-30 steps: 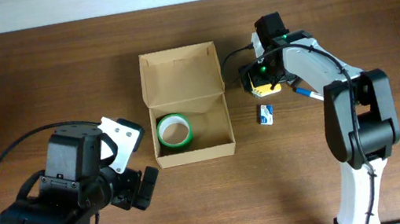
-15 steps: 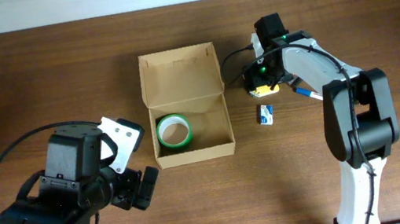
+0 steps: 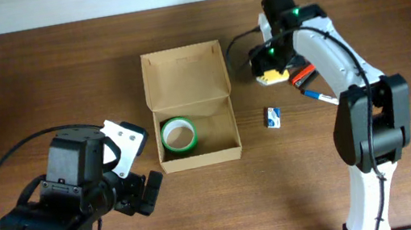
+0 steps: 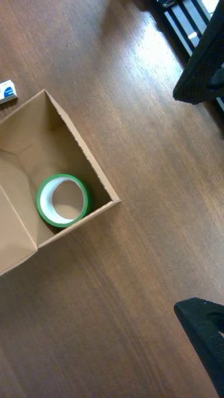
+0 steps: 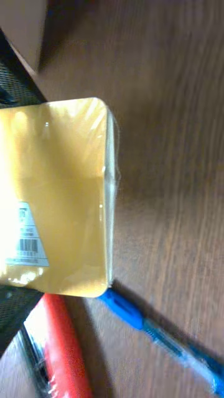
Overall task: Pack container
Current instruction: 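Lift the yellow packet and carry it left into the box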
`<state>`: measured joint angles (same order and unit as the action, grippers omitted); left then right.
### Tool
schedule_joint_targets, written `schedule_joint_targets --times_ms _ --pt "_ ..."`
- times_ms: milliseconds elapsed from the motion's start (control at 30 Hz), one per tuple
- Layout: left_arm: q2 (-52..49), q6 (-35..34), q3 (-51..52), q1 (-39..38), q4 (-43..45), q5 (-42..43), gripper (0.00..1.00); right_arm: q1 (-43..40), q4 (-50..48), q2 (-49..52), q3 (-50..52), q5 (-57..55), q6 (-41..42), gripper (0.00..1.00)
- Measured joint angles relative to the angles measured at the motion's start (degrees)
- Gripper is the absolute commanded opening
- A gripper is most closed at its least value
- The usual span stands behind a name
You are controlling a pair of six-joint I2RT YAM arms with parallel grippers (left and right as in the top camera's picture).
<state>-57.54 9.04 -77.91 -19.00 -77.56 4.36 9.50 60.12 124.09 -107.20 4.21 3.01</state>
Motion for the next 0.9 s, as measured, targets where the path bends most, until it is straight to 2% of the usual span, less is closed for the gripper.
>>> schedule_joint_targets --times_ms 467,900 --pt "0.0 0.0 0.0 0.0 0.0 0.0 1.00 2.1 21.2 0.0 -25.2 4.5 -1.3 0.75" --pt "0.0 0.0 0.0 0.0 0.0 0.0 1.00 16.0 23.6 -0.1 -27.9 5.2 -2.1 0.75"
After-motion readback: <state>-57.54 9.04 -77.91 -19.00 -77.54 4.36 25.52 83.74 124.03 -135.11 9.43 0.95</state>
